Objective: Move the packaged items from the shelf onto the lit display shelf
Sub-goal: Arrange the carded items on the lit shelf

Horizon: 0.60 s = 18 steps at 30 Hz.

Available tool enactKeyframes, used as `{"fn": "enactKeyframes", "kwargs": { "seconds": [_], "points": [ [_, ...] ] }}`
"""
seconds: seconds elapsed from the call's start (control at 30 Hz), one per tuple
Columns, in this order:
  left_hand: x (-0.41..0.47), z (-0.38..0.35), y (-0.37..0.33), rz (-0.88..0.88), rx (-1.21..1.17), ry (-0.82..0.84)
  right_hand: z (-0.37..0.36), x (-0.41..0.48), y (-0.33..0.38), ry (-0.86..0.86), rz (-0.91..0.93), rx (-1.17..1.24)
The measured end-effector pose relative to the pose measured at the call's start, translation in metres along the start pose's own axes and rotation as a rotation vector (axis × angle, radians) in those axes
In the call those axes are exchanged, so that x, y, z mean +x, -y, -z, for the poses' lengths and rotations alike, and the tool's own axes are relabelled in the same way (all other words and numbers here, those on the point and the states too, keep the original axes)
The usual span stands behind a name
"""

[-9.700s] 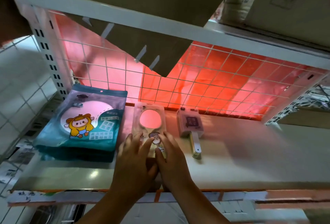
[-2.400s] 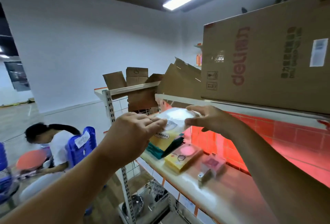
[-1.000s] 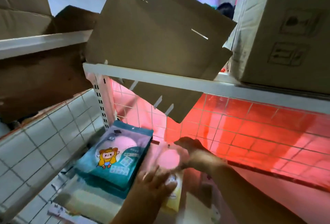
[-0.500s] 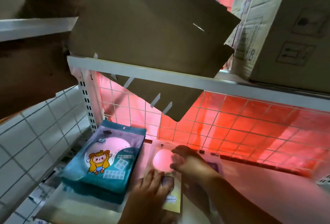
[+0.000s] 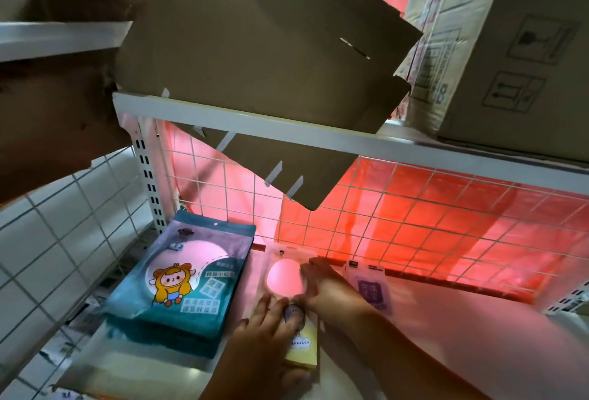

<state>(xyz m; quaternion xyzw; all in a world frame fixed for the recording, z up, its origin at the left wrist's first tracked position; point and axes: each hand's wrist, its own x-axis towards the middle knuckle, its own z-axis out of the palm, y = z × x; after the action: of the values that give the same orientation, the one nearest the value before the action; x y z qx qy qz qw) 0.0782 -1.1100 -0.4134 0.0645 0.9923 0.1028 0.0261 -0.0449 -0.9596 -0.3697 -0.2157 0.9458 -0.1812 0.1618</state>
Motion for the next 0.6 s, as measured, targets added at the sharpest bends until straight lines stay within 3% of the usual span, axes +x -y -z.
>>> {"fn": "enactKeyframes", "kwargs": {
  "seconds": [0.2, 0.6],
  "points": [
    [0.001, -0.008, 0.011, -0.036, -0.016, 0.016, -0.026, 0.0, 0.012, 0.051, -0.171, 0.162],
    [0.002, -0.008, 0.026, -0.173, -0.01, -0.023, -0.039, 0.003, 0.019, 0.023, -0.305, 0.337]
  ]
}}
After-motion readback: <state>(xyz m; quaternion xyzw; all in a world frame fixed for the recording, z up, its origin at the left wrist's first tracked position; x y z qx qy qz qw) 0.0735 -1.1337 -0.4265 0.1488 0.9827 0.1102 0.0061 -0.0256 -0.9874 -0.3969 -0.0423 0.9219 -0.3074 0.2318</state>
